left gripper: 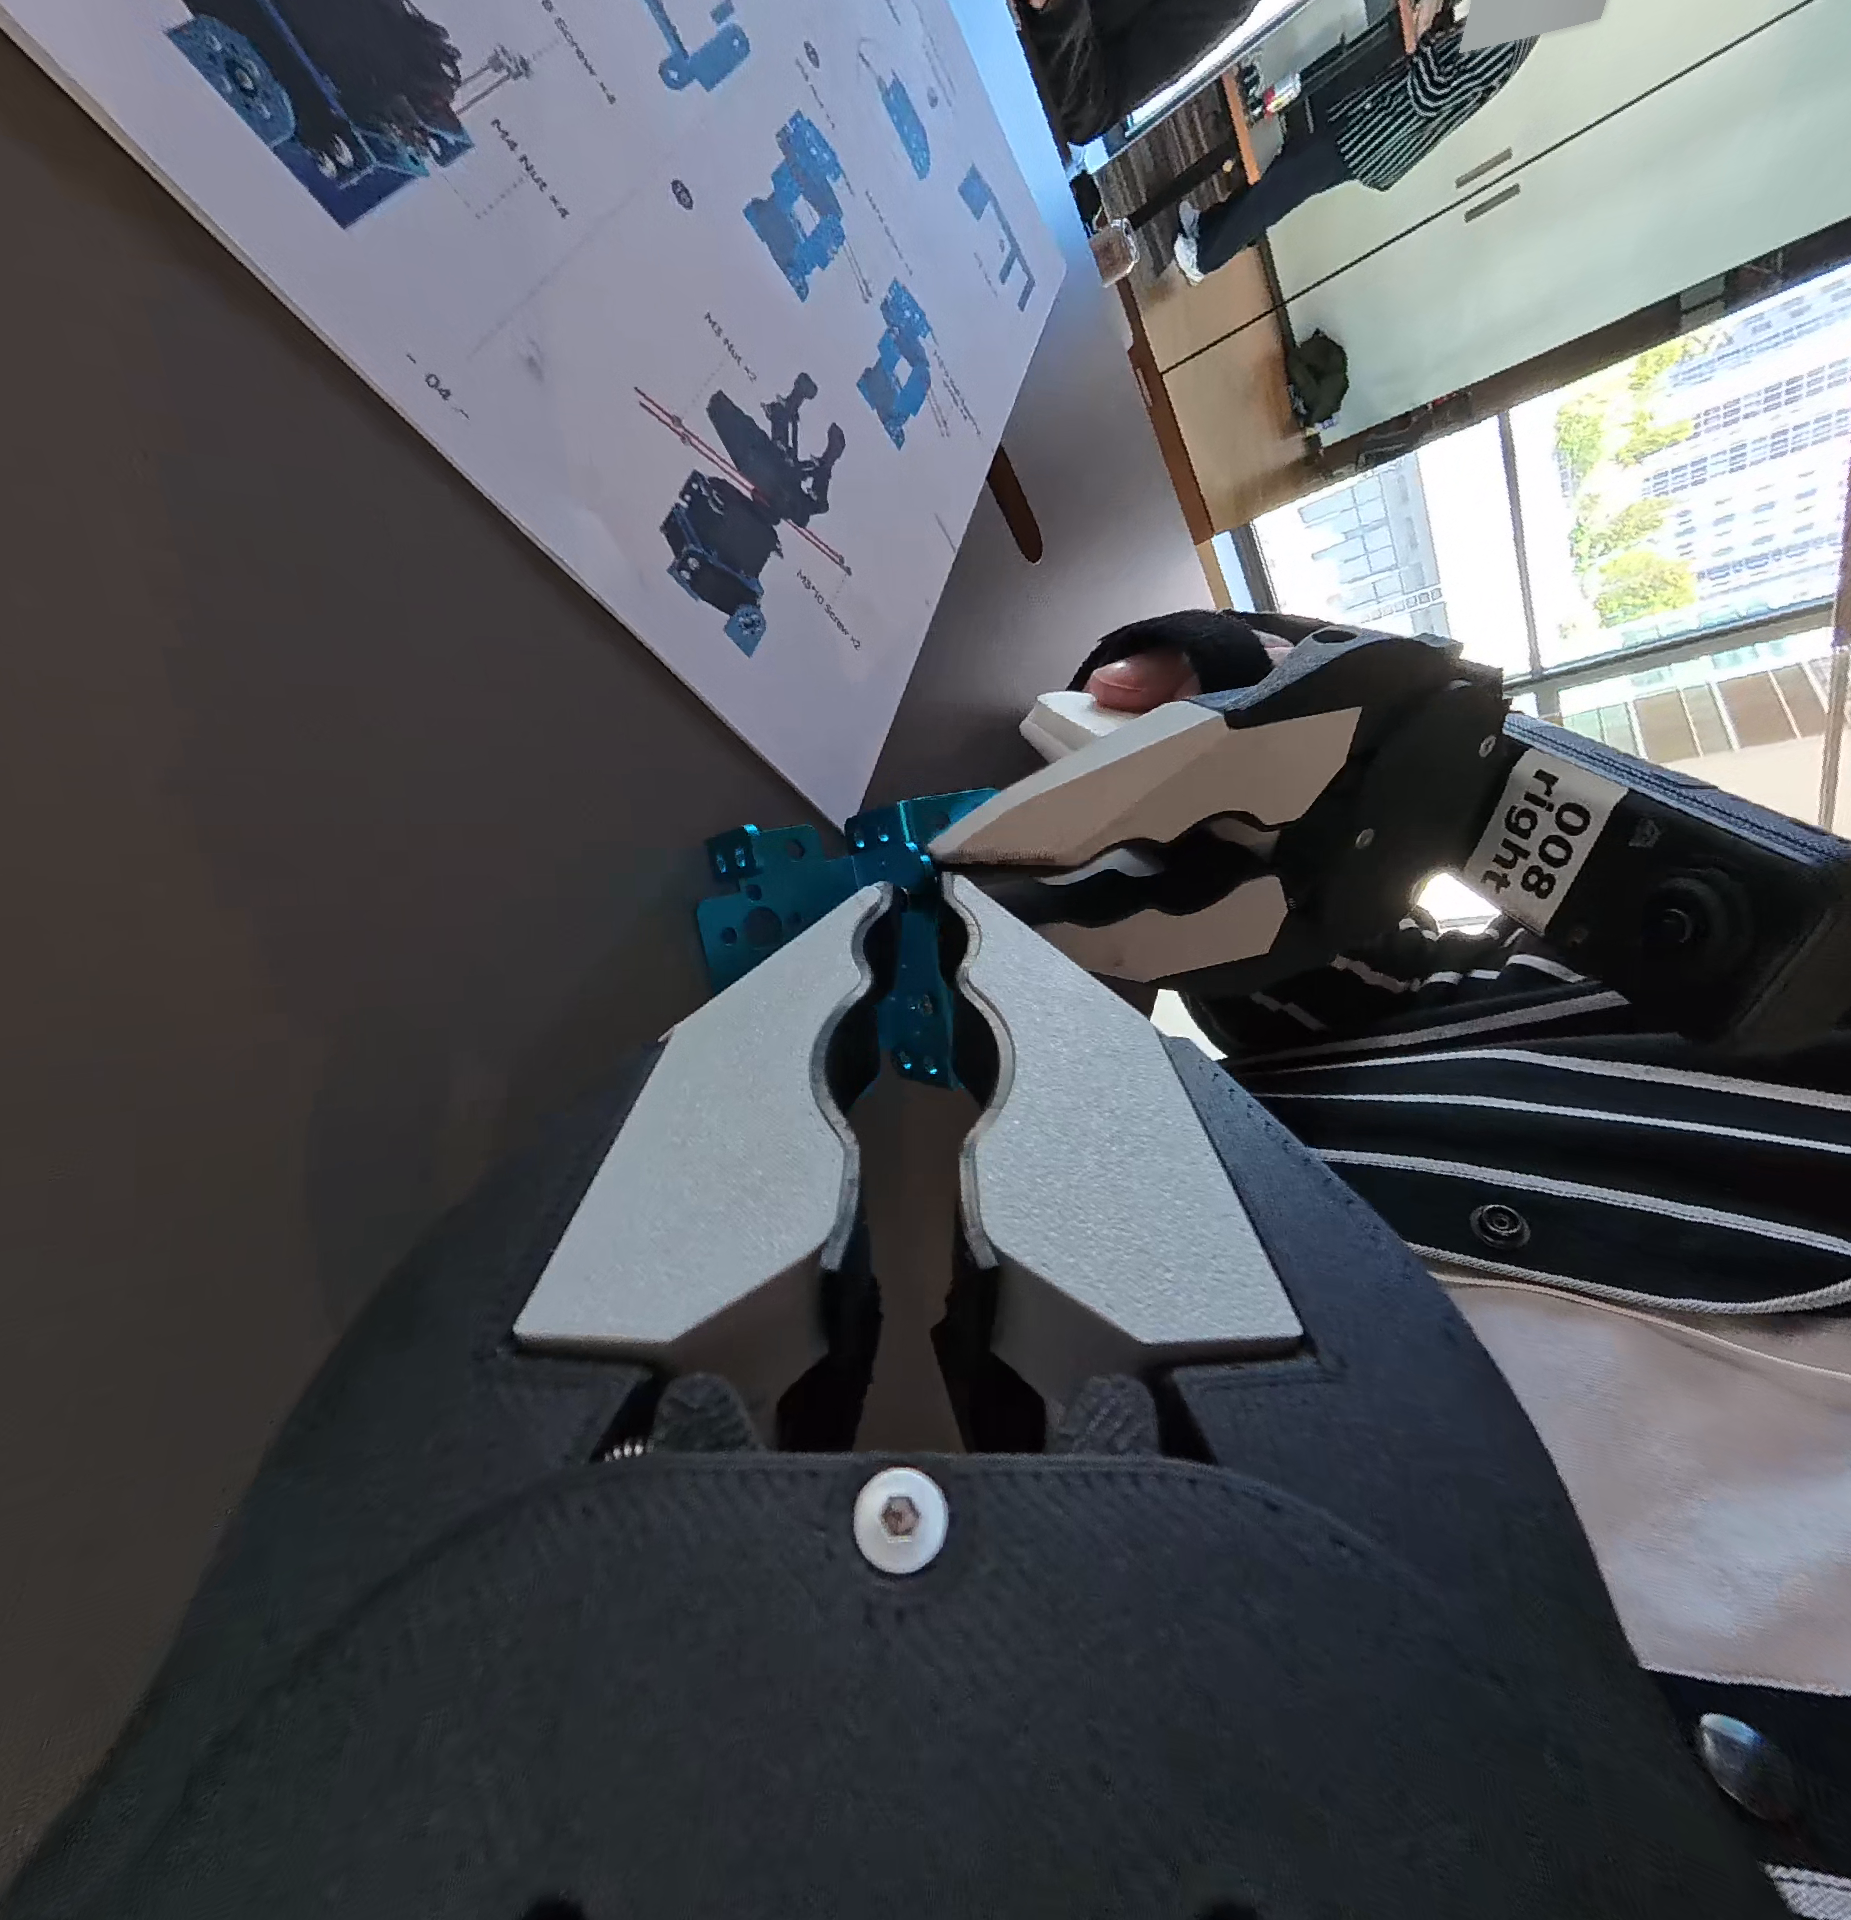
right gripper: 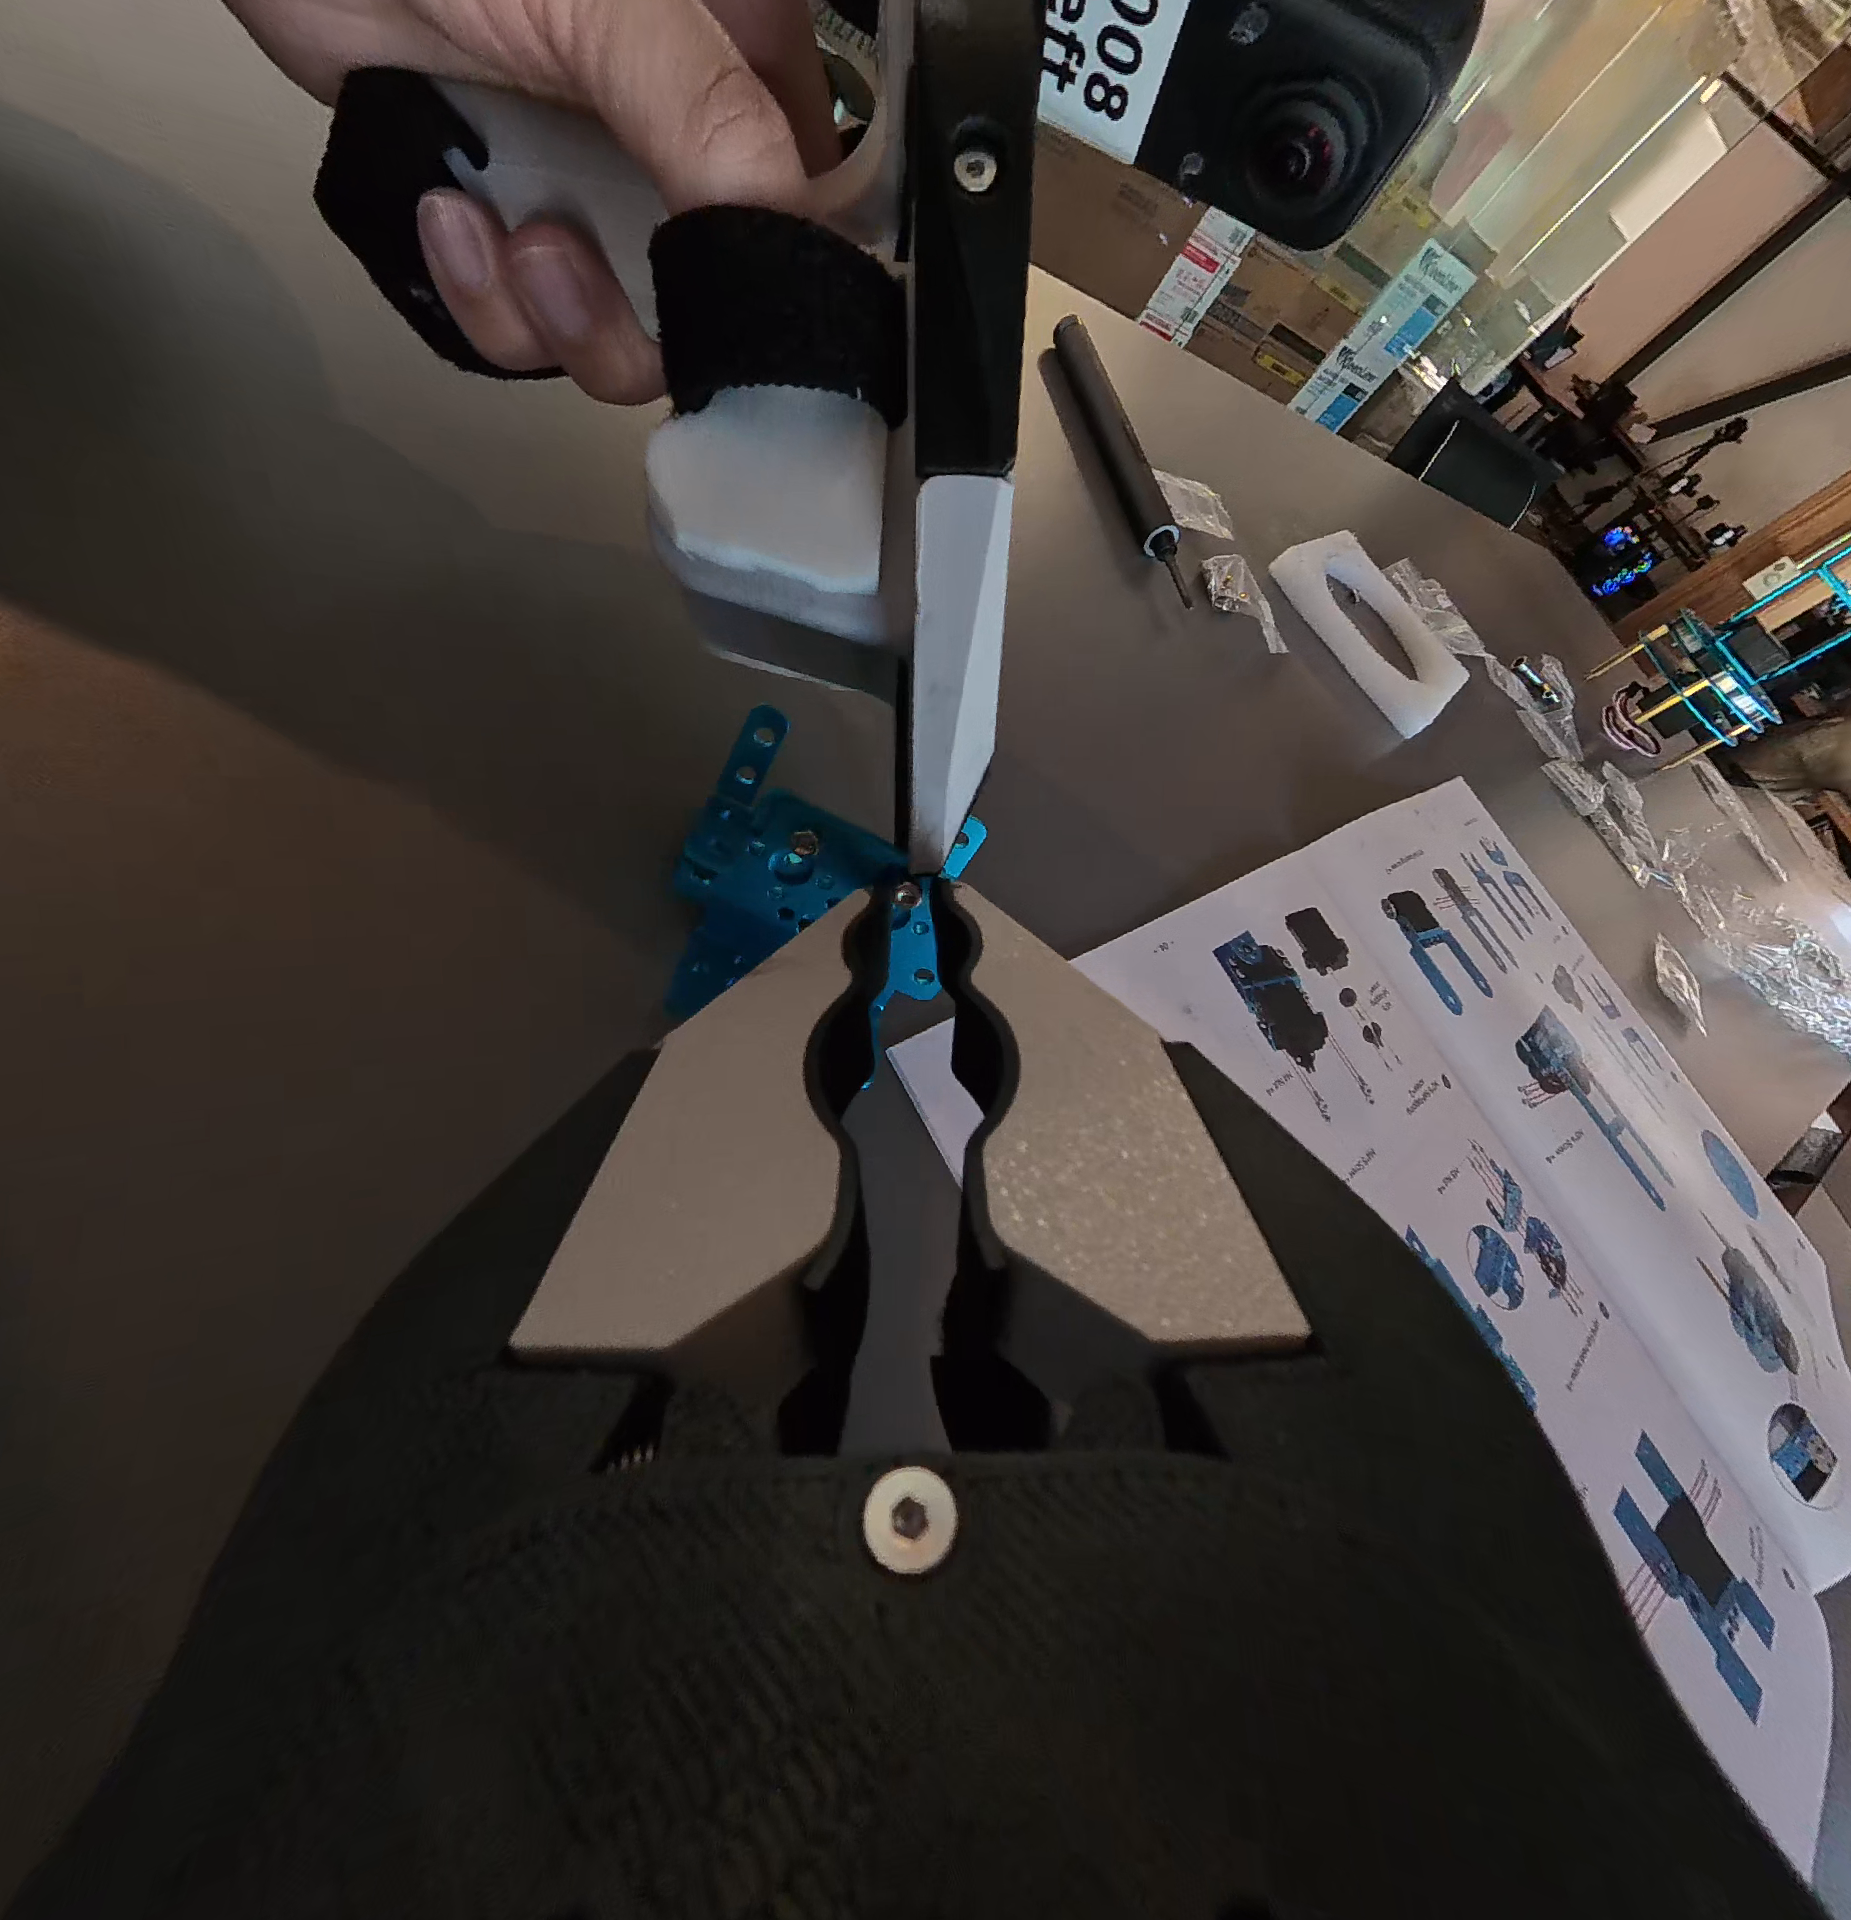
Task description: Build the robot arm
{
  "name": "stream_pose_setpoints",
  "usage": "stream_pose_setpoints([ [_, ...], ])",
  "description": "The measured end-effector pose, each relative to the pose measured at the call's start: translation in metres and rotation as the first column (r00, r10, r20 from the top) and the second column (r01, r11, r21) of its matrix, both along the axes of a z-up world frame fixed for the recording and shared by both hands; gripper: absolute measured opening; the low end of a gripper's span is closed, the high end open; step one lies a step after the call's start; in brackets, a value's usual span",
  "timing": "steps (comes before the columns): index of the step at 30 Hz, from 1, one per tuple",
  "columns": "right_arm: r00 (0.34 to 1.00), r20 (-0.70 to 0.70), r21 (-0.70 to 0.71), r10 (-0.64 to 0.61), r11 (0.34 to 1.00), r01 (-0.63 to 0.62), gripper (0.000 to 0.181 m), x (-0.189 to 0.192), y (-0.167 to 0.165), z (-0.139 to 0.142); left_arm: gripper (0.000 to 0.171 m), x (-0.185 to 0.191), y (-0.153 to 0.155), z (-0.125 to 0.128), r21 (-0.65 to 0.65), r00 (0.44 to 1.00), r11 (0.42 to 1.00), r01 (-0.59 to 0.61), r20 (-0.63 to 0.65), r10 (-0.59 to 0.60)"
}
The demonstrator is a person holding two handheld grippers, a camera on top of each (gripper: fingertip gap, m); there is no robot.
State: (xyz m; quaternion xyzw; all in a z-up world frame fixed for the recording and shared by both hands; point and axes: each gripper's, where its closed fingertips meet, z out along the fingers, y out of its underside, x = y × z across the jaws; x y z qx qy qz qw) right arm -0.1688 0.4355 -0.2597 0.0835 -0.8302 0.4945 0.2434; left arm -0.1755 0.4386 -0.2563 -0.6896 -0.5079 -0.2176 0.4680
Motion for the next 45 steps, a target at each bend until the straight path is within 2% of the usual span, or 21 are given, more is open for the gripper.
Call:
stream_pose_setpoints([
  [21,0.99,0.116,0.025,-0.078,0.997,0.075,0.005,-0.004,0.0,0.001,0.004,0.0,0.004,0.0,0.013,0.999,0.999,-0.031,-0.023,0.032],
  [23,0.995,0.066,0.023,-0.081,0.997,0.079,0.008,-0.006,0.002,0.003,0.004,0.0,0.004,0.0,0.01,0.999,0.999,-0.032,-0.026,0.032],
  [27,0.989,-0.143,0.079,-0.046,0.995,0.058,0.008,-0.006,0.008,0.005,0.004,0.0,0.004,0.0,0.014,0.999,0.999,-0.033,-0.025,0.034],
  [30,0.99,-0.144,0.089,-0.013,0.996,0.026,0.012,-0.001,0.004,0.003,0.004,0.0,0.005,0.0,0.016,0.999,0.999,-0.036,-0.025,0.036],
  [33,0.984,-0.169,0.06,-0.05,0.996,0.061,0.013,-0.007,0.004,0.01,0.004,0.0,0.005,0.0,0.014,0.999,0.999,-0.034,-0.025,0.035],
  [45,0.974,-0.225,0.105,-0.039,0.992,0.064,0.004,-0.009,0.0,0.004,0.004,0.0,0.005,0.0,0.015,0.999,0.999,-0.033,-0.03,0.033],
])
